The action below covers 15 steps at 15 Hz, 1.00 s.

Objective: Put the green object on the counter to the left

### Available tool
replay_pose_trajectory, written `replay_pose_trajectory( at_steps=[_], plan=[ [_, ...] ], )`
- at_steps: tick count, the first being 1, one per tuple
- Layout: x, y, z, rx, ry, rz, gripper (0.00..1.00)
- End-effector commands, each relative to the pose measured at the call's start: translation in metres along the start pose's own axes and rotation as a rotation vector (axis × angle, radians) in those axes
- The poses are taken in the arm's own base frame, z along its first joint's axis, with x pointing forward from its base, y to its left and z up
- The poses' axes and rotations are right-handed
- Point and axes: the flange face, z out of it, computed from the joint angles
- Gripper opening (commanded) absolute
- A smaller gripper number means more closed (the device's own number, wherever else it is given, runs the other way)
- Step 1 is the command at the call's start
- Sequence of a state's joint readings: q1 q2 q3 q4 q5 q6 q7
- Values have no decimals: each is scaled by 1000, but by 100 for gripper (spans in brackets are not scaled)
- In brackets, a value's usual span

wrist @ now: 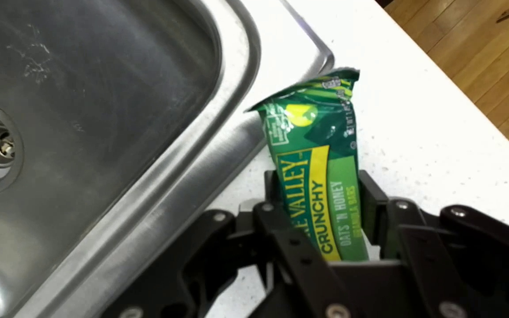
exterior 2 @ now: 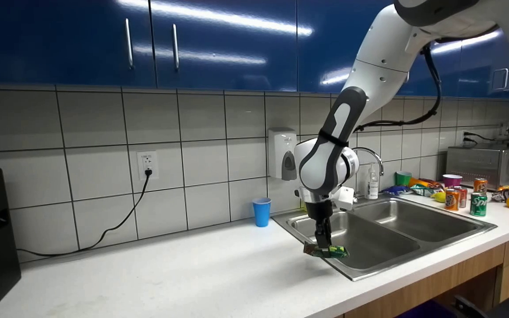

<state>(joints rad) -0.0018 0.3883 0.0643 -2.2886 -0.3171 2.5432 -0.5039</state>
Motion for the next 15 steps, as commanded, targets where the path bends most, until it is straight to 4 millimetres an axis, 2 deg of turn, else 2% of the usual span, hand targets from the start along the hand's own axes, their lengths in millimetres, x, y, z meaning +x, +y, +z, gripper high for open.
replay_pose_trajectory(
  at_steps=[1,15],
  plan=[
    [7,-16,-2,-7,6,-76,18],
    [46,-49,25,47,8,-204,18]
  ],
)
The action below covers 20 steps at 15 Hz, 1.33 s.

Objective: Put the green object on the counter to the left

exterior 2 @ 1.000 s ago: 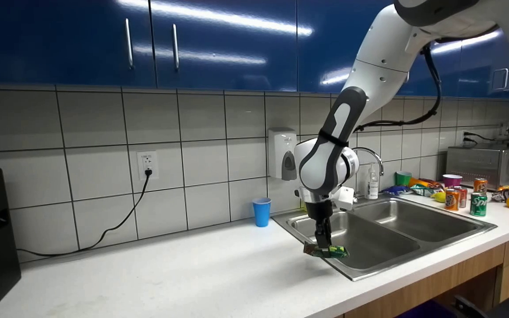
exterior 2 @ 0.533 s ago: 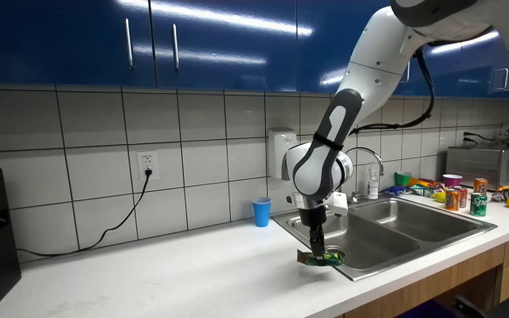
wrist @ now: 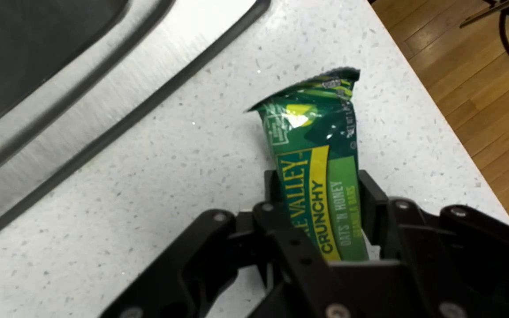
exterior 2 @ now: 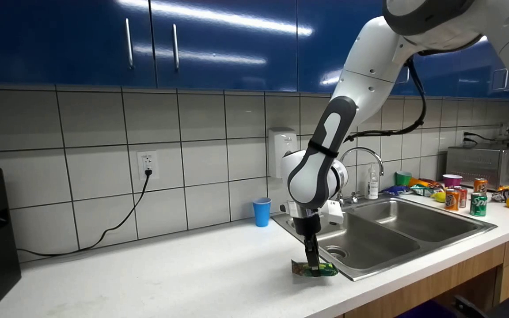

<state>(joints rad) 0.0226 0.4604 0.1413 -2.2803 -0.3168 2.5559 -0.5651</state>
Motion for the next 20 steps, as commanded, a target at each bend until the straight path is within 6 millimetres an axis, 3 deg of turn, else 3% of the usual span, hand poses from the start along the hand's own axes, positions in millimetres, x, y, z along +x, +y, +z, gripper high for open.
replay_pose_trajectory(
  at_steps=[1,8,9,11,13,17,20],
  plan=[
    [13,-2,3,5,10,-43,18],
    [26,-8,14,22,3,-53,18],
    [27,-8,15,24,2,-53,28],
    [29,-9,17,27,0,-56,69],
    [31,-9,17,28,1,-51,73],
    [32,-10,14,27,6,-47,99],
    [32,-9,7,17,15,-45,100]
  ],
)
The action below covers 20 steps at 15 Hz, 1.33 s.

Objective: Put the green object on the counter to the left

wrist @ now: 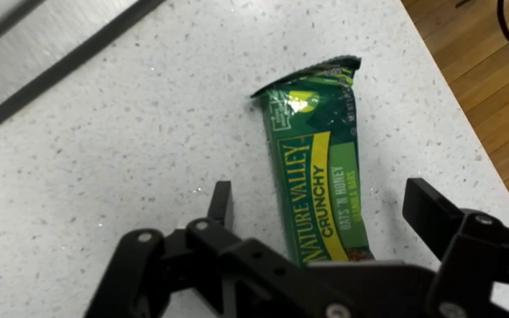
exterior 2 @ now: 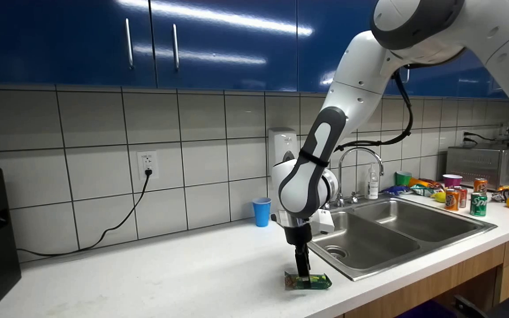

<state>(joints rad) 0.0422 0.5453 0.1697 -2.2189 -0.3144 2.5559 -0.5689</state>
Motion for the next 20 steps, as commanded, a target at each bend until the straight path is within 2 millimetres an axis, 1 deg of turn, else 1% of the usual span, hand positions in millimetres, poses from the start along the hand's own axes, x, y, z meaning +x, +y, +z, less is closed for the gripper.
replay_pose_trajectory(
  at_steps=[1,6,12,16,20],
  plan=[
    [2,1,-14,-9,17,7,100],
    [-3,9,-32,-28,46,39,100],
    [-18,27,-56,-51,85,120,100],
    [-40,45,-72,-68,115,206,100],
    [-67,64,-85,-81,139,306,100]
  ],
)
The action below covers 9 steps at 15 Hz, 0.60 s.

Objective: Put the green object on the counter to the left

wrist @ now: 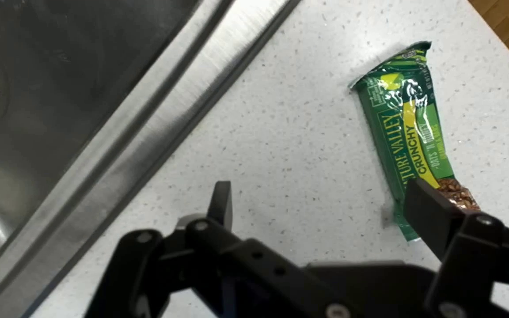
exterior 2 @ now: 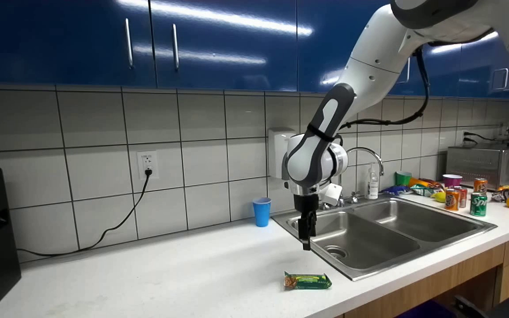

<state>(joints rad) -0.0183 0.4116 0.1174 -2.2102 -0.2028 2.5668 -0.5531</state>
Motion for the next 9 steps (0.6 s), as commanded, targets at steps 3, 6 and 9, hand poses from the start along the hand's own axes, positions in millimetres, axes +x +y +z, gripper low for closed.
replay_pose_trajectory(
  at_steps=[3,6,9],
  plan=[
    [-37,30,-26,-24,35,154,100],
    [-56,46,-33,-33,38,220,100],
    [-75,59,-38,-45,44,288,100]
  ],
)
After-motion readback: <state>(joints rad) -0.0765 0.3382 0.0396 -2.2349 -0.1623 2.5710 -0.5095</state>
